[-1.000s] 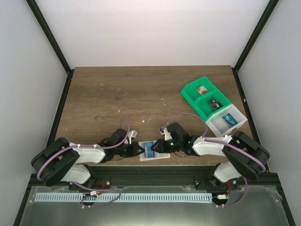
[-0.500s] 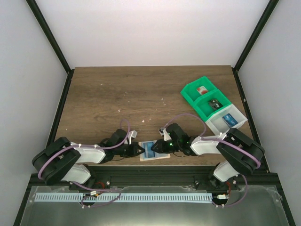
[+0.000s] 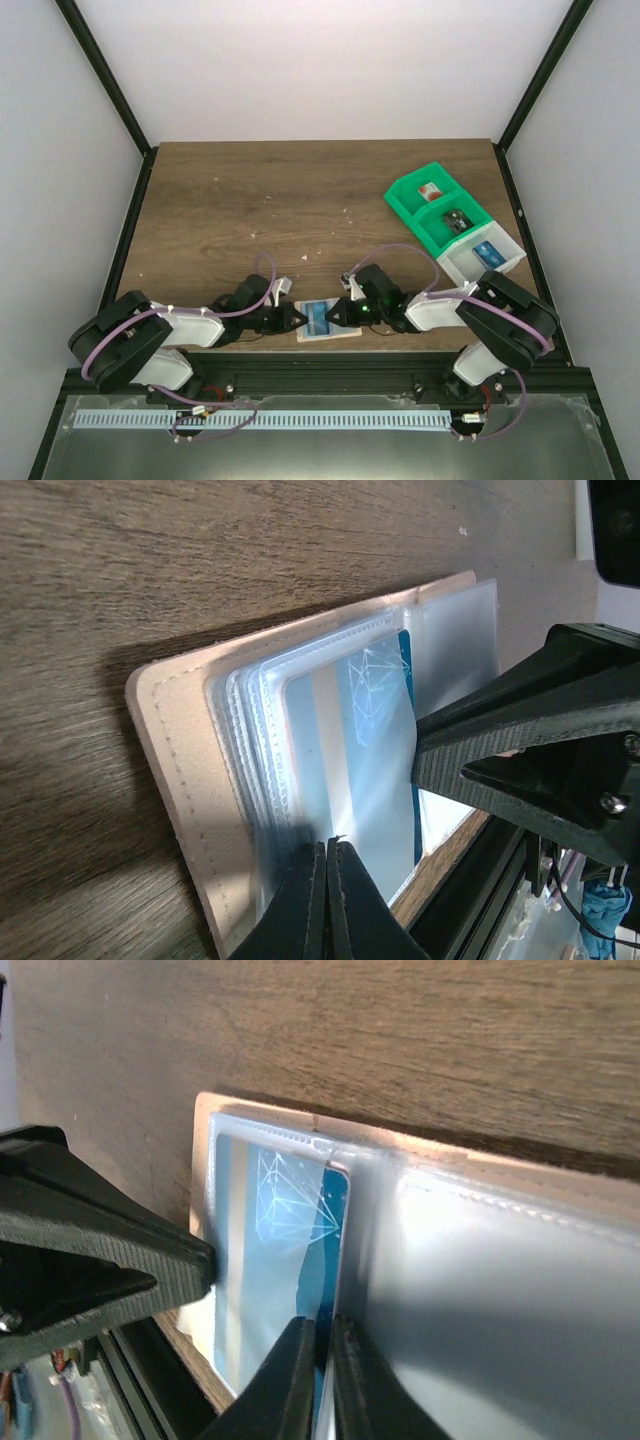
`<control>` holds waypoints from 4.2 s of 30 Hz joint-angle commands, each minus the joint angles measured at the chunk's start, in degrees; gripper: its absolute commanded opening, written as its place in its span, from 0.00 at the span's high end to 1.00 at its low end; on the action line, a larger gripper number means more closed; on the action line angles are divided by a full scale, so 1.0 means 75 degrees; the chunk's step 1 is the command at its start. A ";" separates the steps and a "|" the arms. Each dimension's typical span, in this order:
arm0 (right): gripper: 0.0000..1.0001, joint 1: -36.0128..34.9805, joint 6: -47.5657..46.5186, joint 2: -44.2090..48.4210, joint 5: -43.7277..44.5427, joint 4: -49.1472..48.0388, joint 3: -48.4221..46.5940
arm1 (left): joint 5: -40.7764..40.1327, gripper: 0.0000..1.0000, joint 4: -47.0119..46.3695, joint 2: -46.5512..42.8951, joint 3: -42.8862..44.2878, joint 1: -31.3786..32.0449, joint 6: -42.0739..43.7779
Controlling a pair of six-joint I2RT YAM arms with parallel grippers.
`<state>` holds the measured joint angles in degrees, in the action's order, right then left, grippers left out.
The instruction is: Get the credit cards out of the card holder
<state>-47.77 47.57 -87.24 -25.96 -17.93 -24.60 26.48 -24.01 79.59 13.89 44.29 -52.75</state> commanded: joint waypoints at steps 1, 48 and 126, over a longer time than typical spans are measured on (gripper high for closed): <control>0.96 -0.0088 0.0057 0.0019 -0.0153 -0.0323 0.0170 | -0.0075 1.00 0.0055 0.0143 -0.0132 0.0027 -0.0011; 0.99 0.0463 -0.0098 0.1803 0.0351 0.0242 0.1175 | -0.0595 0.98 0.0543 0.0181 -0.0036 0.0028 0.0044; 0.99 -0.2069 -0.6265 0.3251 0.4052 -0.0703 0.0433 | 0.0078 0.36 0.2425 -0.4767 0.0677 -0.0677 -0.6572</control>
<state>-61.14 3.95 -61.82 0.51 -22.35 -19.35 25.80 -2.61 44.51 19.38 39.40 -98.89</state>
